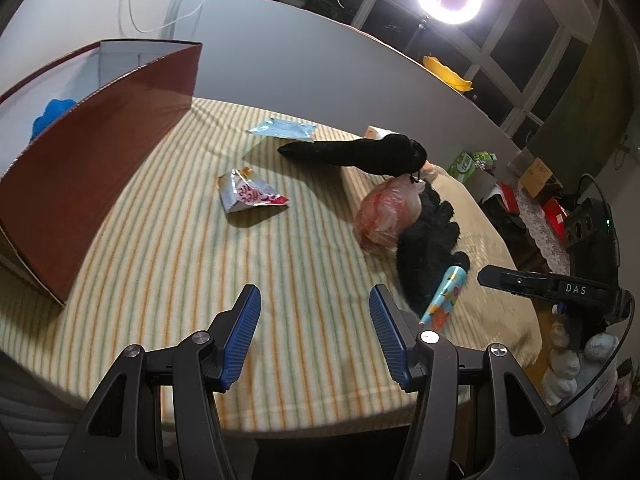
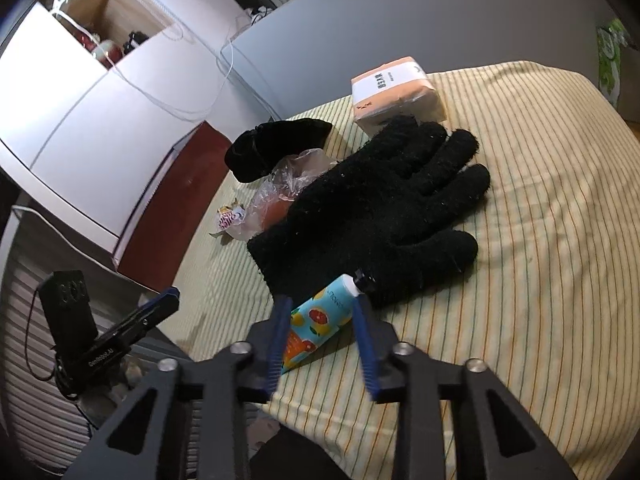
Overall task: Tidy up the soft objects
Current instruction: 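Open the right gripper to drop the towel into the shoebox, then move the right gripper to the black velvet pouch and grasp it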
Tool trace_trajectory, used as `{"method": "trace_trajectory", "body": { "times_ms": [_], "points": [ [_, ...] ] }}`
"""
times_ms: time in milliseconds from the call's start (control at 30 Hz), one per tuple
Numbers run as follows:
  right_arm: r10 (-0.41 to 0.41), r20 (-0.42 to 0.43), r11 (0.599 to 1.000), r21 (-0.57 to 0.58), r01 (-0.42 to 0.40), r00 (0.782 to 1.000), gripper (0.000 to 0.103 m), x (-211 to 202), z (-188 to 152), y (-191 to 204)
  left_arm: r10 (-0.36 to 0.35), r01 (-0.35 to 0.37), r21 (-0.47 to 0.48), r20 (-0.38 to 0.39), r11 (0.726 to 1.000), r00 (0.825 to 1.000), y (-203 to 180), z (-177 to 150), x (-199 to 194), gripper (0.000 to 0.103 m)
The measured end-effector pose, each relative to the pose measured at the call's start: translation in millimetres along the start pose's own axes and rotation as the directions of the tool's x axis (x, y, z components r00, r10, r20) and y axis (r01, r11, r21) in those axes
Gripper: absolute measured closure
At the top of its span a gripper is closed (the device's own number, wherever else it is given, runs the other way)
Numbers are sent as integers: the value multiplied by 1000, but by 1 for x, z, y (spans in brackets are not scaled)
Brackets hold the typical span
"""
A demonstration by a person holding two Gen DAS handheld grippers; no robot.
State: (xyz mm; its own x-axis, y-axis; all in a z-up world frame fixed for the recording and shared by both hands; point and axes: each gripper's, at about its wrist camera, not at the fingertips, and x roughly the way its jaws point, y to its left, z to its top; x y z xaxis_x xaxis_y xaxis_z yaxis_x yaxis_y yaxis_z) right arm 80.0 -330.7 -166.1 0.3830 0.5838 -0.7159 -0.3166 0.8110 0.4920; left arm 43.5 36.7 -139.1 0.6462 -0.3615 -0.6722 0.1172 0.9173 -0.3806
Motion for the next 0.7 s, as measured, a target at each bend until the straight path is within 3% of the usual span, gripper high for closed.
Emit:
{"method": "trace_trajectory", "body": {
  "times_ms": [167,400,700],
  "points": [
    [-30,-7,997,-74,30,1000,84,6,8,16,13,-13,5,10,1000,1000,4,4,-2,47],
    [-31,-1,991,-132,30,1000,84,5,31,35,-1,1,13,15,1000,1000,1,9,1,47],
    [5,1,995,-102,-4,1000,84,2,68,30,-39,39,15,6,999,999,-10,14,14,47]
  ]
}}
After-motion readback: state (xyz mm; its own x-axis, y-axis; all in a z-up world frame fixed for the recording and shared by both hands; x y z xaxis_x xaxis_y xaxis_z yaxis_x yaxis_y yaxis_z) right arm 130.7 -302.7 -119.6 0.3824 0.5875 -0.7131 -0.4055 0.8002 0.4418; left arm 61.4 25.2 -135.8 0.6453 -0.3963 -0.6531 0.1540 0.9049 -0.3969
